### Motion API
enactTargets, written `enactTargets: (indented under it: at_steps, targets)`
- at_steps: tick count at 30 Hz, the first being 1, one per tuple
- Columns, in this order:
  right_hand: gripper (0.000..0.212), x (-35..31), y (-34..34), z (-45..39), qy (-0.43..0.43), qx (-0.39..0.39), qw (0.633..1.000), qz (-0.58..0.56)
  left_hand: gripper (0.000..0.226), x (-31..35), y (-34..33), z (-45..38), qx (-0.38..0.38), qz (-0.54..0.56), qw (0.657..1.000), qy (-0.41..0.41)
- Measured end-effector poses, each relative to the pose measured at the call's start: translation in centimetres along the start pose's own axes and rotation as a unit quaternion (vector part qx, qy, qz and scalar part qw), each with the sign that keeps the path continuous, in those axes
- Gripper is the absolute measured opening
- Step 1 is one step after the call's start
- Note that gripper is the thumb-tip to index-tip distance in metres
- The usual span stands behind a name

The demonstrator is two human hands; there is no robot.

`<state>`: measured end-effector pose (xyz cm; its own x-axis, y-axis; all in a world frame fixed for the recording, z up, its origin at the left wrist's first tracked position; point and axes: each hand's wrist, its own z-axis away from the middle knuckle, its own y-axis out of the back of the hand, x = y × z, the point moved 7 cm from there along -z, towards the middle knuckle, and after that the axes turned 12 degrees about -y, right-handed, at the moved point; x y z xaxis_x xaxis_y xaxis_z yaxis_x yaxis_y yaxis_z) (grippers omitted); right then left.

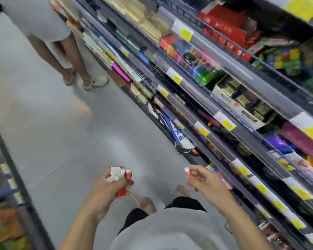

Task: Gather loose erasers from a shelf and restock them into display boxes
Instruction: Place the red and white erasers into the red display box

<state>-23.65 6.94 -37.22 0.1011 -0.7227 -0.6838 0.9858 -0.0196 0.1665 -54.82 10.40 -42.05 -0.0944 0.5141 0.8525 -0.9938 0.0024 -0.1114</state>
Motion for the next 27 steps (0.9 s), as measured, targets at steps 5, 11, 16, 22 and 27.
enactTargets:
  at_steps: [5, 11, 16, 22, 27]
  targets:
    - [0.019, -6.1, -4.4, -3.7, 0.019, -0.034, 0.998, 0.046, 0.057, 3.4, 4.2, -2.6, 0.052, 0.021, 0.998, -0.036]
    - [0.021, -10.0, -7.5, -10.0, 0.017, -0.072, 0.994, 0.086, 0.053, 6.9, 6.5, -6.5, 0.097, 0.037, 0.993, -0.052]
    - [0.022, -14.7, -9.3, -15.8, 0.014, -0.107, 0.989, 0.105, 0.05, 10.1, 7.8, -10.2, 0.144, 0.043, 0.987, -0.048]
    - [0.02, -23.0, -10.9, -20.8, 0.056, -0.14, 0.979, 0.134, 0.057, 15.2, 8.5, -15.2, 0.17, 0.043, 0.982, -0.065]
    - [0.022, -28.9, -11.4, -23.2, 0.099, -0.131, 0.98, 0.116, 0.051, 20.1, 8.1, -20.6, 0.147, 0.044, 0.984, -0.086]
